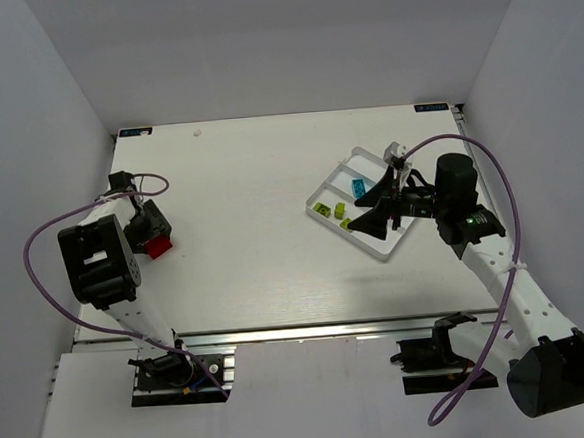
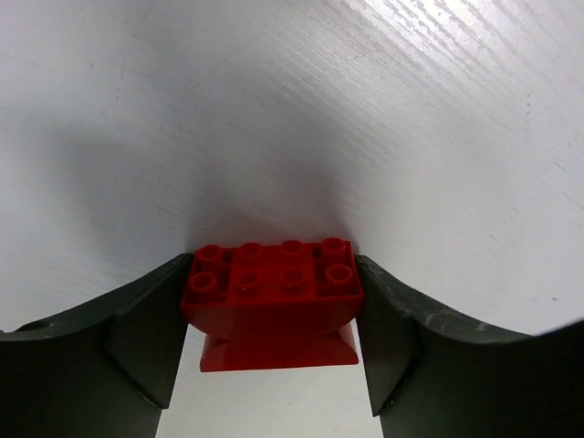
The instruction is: Sort the legos into containers by color
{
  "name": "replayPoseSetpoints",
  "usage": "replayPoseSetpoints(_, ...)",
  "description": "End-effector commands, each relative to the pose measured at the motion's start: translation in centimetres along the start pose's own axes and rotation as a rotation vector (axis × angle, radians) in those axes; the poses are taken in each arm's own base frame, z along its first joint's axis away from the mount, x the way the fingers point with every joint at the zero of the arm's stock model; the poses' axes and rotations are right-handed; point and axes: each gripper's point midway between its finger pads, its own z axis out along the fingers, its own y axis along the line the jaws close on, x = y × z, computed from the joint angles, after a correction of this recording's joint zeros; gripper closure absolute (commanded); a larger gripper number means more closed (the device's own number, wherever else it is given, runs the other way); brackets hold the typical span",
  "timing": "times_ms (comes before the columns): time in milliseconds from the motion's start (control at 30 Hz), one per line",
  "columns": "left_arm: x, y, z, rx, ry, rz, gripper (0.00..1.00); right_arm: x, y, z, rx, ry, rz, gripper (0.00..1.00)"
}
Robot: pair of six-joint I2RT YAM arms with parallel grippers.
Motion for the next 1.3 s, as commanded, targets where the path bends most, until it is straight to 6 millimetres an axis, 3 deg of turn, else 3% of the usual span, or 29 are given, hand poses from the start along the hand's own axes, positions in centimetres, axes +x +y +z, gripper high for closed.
replayPoseSetpoints(0,-1.3,0.0,0.1,0.000,-0.033,0.003,0.23,0.2,0.1,0.2,-0.016,0.003,-0.018,0.23)
replayPoseSetpoints(300,-1.9,0.2,-0.1,-0.015,-0.053,0.014,0.13,0.4,0.2,0.4,-0.031,0.010,-0.014,0.24)
replayPoseSetpoints(633,-2.7,0.4,-0.3,-0.022,-0.086,0.027,0.17,0.5,0.4,0.4,-0.044,0.012,-0.012,0.24)
replayPoseSetpoints(767,-2.7,0.2,-0.2,-0.011,-0.090,0.026,0.25,0.5,0.4,0.5,-0.048,0.014,-0.011,0.24)
replayPoseSetpoints(900,-2.5,-0.1,-0.1,0.006,-0.088,0.029,0.42,0.7,0.4,0.6,-0.050,0.018,-0.008,0.24)
replayPoseSetpoints(1067,-2.3,-0.7,-0.3,0.046,-0.086,0.028,0.57,0.7,0.4,0.6,-0.048,0.018,-0.006,0.24)
replayPoseSetpoints(1167,-2.8,-1.9,-1.3,0.095,-0.107,0.036,0.65,0.8,0.4,0.7,-0.051,0.022,-0.005,0.24)
replayPoseSetpoints(1267,-3.4,-4.5,-3.4,0.219,-0.132,0.045,0.71,1.0,0.4,0.9,-0.060,0.030,-0.006,0.23)
